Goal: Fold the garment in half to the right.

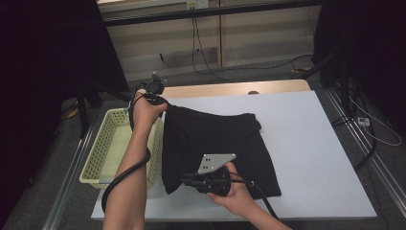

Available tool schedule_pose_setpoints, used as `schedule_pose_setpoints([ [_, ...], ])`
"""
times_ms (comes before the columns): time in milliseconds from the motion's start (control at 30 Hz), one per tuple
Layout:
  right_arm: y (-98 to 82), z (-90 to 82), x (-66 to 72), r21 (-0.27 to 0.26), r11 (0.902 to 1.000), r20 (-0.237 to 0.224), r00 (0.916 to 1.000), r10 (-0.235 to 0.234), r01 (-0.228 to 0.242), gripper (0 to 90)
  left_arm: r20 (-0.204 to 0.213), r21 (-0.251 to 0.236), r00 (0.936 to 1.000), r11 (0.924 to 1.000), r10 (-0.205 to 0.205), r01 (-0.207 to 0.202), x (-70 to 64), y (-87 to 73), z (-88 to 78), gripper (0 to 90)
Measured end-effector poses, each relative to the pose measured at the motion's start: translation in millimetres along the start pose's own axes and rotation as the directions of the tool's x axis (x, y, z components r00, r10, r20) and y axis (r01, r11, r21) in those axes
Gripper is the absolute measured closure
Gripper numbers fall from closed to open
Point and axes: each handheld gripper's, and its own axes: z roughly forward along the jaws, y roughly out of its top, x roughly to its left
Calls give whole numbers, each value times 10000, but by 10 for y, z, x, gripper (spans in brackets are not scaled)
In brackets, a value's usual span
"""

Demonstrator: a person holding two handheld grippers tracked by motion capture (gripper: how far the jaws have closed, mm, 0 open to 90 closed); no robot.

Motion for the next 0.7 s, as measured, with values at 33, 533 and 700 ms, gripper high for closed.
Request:
schedule_pose_setpoints([
  [33,3,3,1,-8,10000,2,10000,-12,12,847,2,-2,10000,10000,-3,3,4,3,-1,867],
  [533,24,35,21,-113,9999,-13,10000,-76,76,847,-78,151,9999,9998,-103,104,18,52,-48,867],
  [700,48,51,30,-157,9998,-6,9999,-110,110,847,-117,173,9999,9998,-100,102,56,53,-73,866],
])
